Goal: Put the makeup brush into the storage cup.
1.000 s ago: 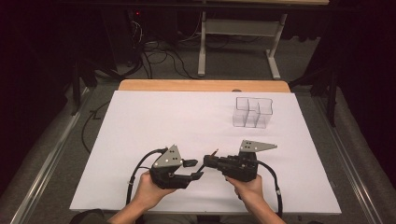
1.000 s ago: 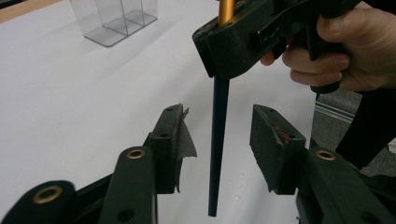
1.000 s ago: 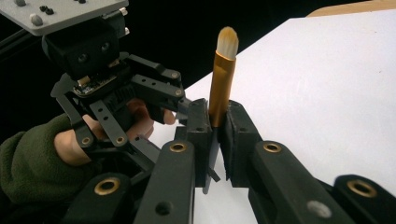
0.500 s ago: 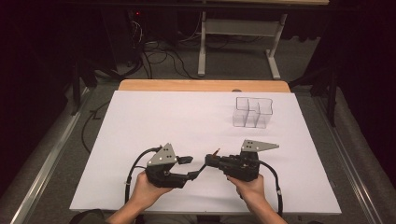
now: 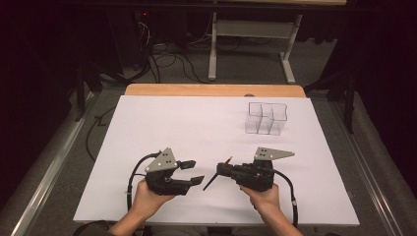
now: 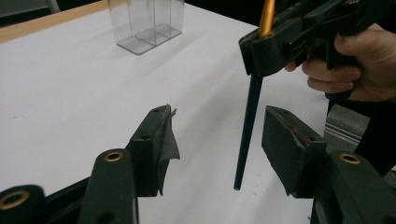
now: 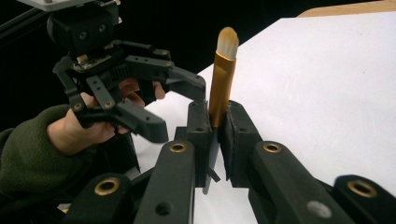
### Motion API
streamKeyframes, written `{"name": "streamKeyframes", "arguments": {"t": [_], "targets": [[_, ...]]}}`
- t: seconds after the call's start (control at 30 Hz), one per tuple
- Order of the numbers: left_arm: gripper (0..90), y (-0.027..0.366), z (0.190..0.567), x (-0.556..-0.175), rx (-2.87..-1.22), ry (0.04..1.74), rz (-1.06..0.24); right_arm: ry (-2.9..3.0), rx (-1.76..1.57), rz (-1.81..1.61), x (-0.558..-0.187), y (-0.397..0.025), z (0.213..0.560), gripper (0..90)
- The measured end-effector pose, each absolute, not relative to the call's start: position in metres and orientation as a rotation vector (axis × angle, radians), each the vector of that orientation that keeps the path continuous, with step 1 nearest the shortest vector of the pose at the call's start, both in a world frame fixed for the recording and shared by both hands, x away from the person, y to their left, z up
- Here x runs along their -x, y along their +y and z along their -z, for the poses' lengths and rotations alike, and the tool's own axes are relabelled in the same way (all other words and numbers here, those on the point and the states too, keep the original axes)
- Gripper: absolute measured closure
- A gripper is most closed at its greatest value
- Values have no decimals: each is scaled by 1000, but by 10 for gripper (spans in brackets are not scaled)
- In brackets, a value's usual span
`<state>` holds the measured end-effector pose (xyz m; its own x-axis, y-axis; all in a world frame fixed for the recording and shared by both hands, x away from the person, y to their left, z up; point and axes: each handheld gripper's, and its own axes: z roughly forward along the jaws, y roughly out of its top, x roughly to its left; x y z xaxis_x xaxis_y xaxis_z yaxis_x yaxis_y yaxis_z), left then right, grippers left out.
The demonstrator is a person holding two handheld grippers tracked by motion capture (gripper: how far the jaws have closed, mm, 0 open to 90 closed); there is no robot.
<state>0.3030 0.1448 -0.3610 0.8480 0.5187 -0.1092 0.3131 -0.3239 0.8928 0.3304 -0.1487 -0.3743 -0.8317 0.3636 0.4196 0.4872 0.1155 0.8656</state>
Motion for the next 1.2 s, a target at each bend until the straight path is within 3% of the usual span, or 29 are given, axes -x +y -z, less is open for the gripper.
{"name": "streamKeyframes", "arguments": {"t": [1.2], "targets": [[413,233,348,-303,-1736,851,-377,-2331,917,1834,-332,-166,358,842]]}}
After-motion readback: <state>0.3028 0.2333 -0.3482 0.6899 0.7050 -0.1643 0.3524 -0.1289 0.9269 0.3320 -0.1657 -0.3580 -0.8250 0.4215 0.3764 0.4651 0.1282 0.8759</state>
